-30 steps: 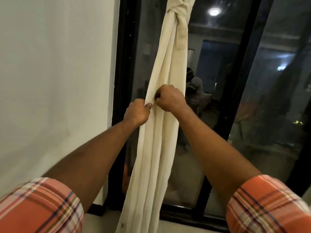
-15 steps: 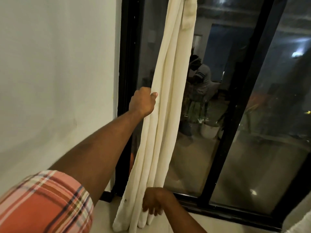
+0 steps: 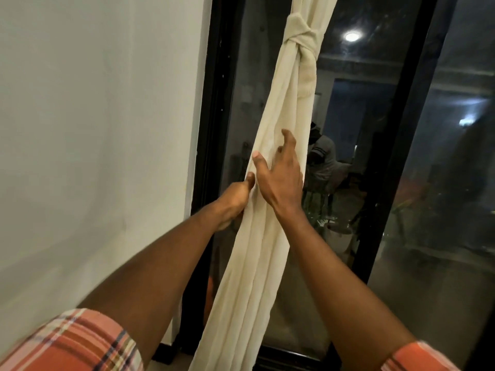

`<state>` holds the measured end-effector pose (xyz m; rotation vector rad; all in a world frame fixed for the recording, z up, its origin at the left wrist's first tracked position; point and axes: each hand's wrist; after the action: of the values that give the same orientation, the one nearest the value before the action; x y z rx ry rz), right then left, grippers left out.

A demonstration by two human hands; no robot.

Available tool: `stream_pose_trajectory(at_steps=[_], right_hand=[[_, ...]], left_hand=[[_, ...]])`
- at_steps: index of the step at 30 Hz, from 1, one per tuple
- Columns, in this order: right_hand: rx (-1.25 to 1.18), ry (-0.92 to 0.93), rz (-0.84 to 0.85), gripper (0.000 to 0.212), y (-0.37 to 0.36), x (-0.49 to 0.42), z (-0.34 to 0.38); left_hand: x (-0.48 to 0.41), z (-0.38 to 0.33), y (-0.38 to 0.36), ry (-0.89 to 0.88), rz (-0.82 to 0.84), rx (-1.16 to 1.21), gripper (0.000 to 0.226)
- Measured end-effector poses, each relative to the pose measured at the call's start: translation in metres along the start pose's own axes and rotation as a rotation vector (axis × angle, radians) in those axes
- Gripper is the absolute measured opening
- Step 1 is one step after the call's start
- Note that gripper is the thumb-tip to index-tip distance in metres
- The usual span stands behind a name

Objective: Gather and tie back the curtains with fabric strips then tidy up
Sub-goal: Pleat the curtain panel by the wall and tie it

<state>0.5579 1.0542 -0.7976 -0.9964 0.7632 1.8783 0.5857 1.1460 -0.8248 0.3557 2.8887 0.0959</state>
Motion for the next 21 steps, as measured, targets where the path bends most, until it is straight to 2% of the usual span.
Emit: stream_pose_trajectory(at_steps=[3, 6, 8, 12, 14, 17, 21], right_hand=[[0.155, 0.105, 0.008, 0.075, 0.004, -0.024, 0.001], [0.297, 0.206, -0.009, 0.078, 0.011, -0.044, -0.001], [0.346, 0.244, -0.046, 0.069, 0.014, -0.054, -0.003], [0.342, 0.297, -0.122, 0.032, 0.018, -0.064, -0.005], [0.353, 0.349, -0.046, 0.023, 0.019, -0.065, -0.005], [0.408, 0.390, 0.163, 0.023, 0.018, -0.066, 0.002], [0.523, 0.307, 0.353, 0.022, 0.008, -0.059, 0.009]], left_hand=[[-0.001, 0.000, -0.003, 0.088, 0.044, 0.084, 0.046], [-0.002, 0.002, -0.002, 0.081, 0.018, 0.024, 0.043], [-0.005, 0.004, 0.000, 0.041, -0.012, -0.008, 0.044], [-0.008, 0.008, -0.001, -0.019, -0.065, -0.057, 0.049], [-0.007, 0.009, -0.004, -0.042, -0.077, -0.079, 0.050], [-0.004, 0.010, -0.009, -0.089, -0.072, -0.125, 0.046], [-0.007, 0.013, -0.012, -0.143, -0.103, -0.174, 0.037]])
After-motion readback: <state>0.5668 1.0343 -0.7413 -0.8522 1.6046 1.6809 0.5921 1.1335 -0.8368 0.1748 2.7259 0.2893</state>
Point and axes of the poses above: each hand's wrist, its own x-axis away from the middle knuckle, its own y-axis out of the back of the hand, z = x × y, and after that the axes turned 9 degrees about -z, right-handed
